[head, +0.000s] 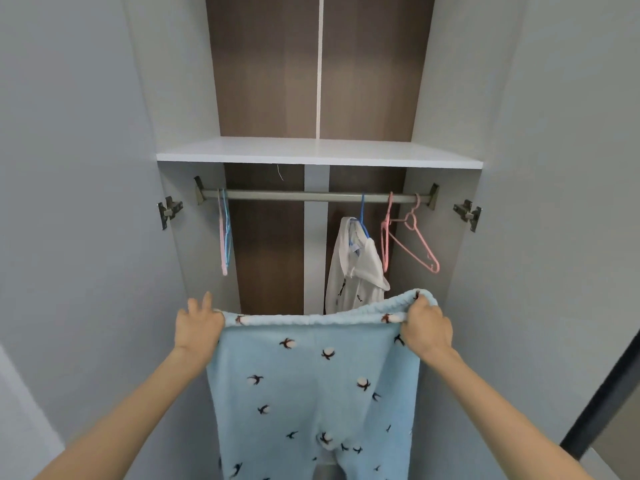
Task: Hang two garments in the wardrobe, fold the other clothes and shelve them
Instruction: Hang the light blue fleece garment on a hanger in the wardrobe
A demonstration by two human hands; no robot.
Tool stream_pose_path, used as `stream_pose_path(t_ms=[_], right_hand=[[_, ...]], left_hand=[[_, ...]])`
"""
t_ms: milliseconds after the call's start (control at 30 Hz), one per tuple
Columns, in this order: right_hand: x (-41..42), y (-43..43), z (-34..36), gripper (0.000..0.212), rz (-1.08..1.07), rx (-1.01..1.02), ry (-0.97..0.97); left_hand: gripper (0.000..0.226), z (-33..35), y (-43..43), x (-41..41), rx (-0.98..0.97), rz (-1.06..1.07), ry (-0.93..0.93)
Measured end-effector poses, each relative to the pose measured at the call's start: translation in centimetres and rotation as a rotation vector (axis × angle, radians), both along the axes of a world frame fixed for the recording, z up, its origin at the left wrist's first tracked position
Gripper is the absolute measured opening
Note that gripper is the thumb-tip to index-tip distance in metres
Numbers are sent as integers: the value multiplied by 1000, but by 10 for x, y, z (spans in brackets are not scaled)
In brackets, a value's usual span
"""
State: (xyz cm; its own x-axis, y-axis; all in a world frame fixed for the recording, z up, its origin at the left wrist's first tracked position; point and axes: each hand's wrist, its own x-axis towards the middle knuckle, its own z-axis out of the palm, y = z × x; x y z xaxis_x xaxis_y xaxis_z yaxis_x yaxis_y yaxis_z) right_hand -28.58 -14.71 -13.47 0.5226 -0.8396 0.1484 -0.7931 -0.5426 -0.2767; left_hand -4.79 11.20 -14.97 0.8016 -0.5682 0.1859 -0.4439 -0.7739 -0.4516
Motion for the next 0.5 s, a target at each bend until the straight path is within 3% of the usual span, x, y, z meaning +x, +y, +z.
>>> stream_pose_path(t_ms=[133, 233, 367, 500], right_hand=[[16, -20, -10, 48, -22, 34, 126], [28, -34, -19, 43, -29, 69, 204], [42, -56, -29, 49, -40, 146, 276], [59, -73, -41, 45, 9, 189, 320]], left_hand=[[27, 4, -24, 22, -125, -87, 187], [13, 8, -41, 38, -427, -202, 369], [55, 10, -53, 61, -684, -344, 772], [50, 2, -66, 67, -743, -347, 783]])
